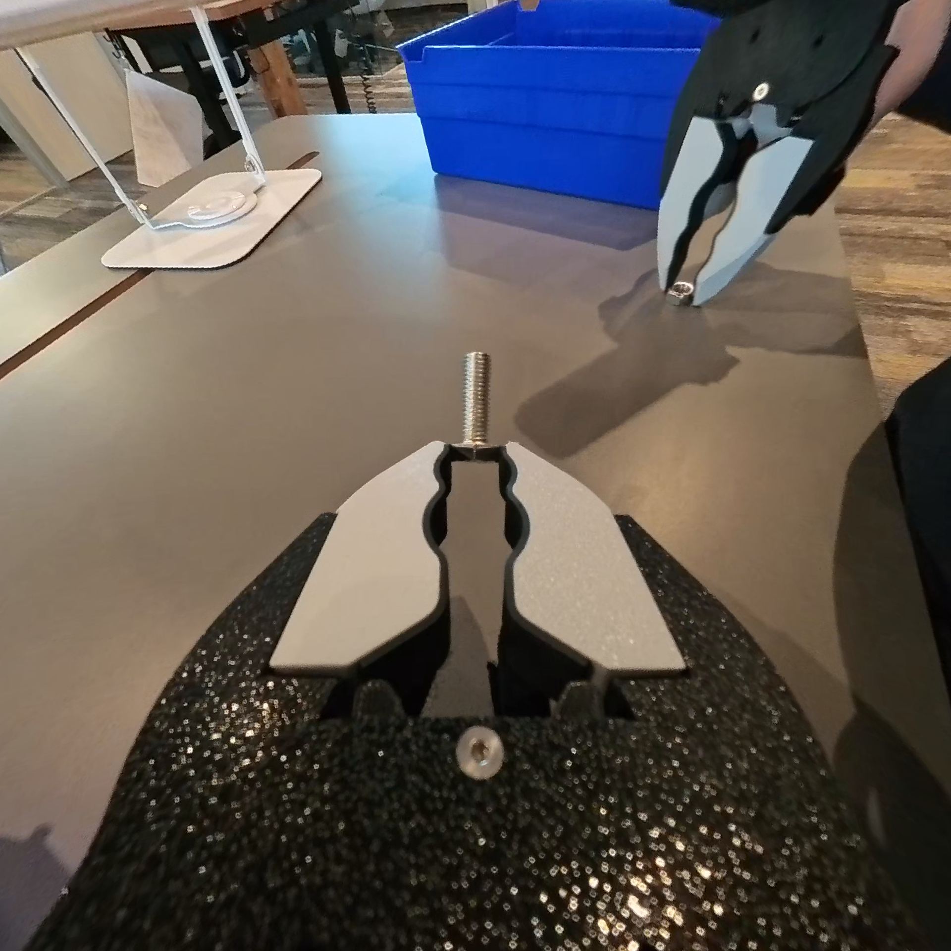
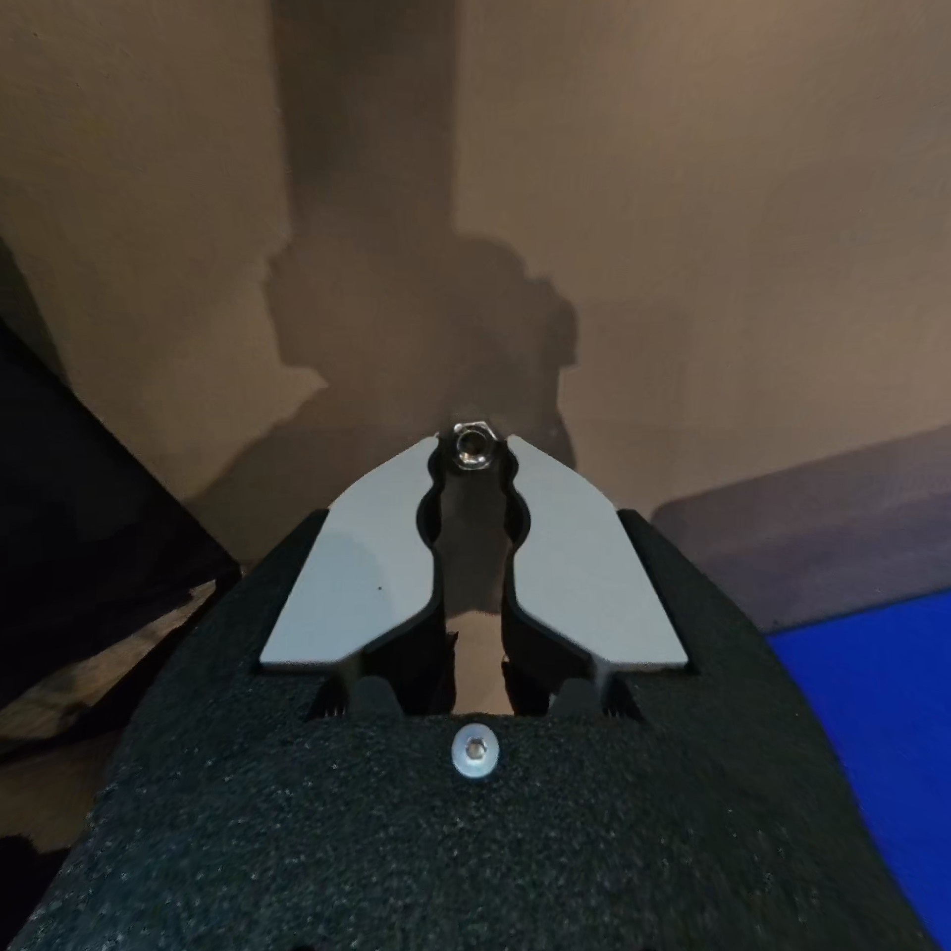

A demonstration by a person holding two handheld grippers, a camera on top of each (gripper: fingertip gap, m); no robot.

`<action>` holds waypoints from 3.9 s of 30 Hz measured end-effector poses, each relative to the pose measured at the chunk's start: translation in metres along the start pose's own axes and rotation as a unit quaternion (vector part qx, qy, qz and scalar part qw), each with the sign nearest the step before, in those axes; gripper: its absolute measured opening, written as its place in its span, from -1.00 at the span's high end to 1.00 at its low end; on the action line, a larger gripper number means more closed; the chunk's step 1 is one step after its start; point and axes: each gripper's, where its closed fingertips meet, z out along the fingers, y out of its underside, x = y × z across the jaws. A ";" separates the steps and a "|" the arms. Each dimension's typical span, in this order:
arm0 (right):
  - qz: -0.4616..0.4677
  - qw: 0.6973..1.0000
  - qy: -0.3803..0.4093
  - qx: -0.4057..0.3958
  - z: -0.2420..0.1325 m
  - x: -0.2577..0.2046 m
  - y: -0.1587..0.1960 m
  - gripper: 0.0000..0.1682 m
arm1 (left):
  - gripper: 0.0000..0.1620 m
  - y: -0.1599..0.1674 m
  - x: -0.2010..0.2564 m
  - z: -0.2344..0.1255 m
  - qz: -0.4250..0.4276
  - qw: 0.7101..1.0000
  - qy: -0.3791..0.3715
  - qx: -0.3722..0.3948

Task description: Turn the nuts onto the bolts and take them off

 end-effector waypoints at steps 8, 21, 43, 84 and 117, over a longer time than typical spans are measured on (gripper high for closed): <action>-0.153 0.926 -0.084 0.335 -0.054 -0.043 -0.127 0.78 | 0.79 -0.011 0.043 0.001 -0.017 0.988 0.149 0.036; -0.301 0.863 -0.162 0.373 -0.056 -0.086 -0.165 0.78 | 0.79 -0.016 0.068 -0.006 -0.026 0.970 0.237 0.054; 0.036 0.892 -0.217 0.396 -0.043 -0.046 -0.219 0.78 | 0.80 -0.015 -0.002 -0.005 0.036 0.998 -0.036 0.035; 0.004 0.909 -0.223 0.352 -0.080 -0.055 -0.258 0.75 | 0.80 -0.043 -0.022 -0.035 0.046 0.982 -0.116 0.141; 0.103 0.850 -0.295 0.424 -0.102 -0.046 -0.266 0.53 | 0.80 -0.045 -0.024 -0.043 0.051 0.978 -0.154 0.131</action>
